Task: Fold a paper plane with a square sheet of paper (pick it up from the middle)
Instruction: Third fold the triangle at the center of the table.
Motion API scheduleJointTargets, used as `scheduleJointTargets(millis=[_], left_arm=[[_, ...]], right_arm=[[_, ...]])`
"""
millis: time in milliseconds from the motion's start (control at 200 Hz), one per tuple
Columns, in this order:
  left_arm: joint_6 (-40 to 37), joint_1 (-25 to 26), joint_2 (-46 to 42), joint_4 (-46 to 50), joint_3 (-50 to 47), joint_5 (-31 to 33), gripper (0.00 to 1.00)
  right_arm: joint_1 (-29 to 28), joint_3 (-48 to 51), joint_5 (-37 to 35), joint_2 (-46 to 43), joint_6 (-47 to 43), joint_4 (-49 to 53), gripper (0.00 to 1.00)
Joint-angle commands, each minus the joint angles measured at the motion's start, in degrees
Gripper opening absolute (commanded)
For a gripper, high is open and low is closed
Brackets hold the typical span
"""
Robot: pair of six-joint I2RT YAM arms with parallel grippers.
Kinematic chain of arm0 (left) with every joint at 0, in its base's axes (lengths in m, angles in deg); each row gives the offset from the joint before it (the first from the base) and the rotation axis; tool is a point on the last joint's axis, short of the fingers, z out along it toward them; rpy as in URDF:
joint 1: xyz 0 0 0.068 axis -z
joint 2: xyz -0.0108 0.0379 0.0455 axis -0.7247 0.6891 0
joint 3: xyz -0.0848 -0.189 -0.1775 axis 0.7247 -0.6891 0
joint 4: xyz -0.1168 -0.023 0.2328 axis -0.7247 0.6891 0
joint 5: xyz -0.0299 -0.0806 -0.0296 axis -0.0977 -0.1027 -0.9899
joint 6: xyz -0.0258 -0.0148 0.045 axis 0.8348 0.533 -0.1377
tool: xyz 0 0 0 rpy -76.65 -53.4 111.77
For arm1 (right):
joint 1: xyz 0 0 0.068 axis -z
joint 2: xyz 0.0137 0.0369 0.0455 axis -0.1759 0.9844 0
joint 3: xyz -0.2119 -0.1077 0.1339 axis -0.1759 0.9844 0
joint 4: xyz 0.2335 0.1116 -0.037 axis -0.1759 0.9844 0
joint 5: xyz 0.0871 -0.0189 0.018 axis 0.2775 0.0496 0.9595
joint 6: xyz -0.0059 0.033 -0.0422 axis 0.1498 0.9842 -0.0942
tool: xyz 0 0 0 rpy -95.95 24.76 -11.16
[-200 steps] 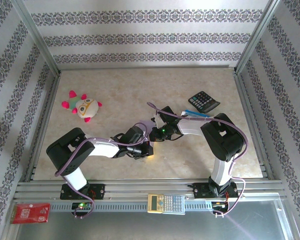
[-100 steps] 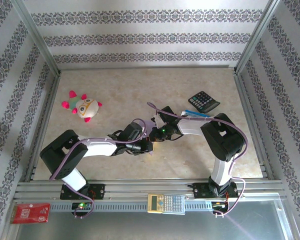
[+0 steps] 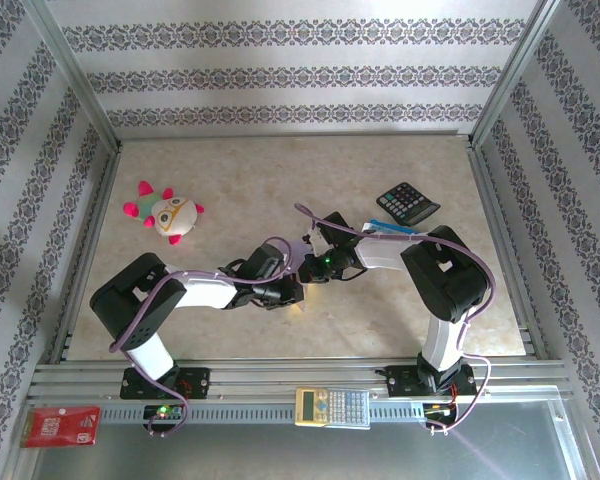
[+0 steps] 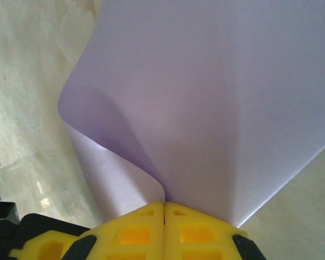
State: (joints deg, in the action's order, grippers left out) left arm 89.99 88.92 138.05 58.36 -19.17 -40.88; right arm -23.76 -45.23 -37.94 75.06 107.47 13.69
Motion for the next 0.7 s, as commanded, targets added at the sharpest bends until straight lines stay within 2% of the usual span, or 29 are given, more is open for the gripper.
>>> scheduleJointTargets(millis=[0, 360, 694], left_arm=[[-1.12, -1.73, -2.73, -1.06, -0.82, 0.41, 0.08], [-3.08, -2.58, 1.29, 1.05, -0.43, 0.85, 0.08], [-4.83, -2.71, -2.26, 4.41, 1.01, 1.5, 0.09]], right_arm=[[0.32, 1.71, -6.17, 3.54, -0.53, 3.63, 0.02], [0.38, 1.7, -6.17, 3.62, -0.51, 3.63, 0.01], [0.32, 1.69, -6.16, 3.46, -0.49, 3.64, 0.01]])
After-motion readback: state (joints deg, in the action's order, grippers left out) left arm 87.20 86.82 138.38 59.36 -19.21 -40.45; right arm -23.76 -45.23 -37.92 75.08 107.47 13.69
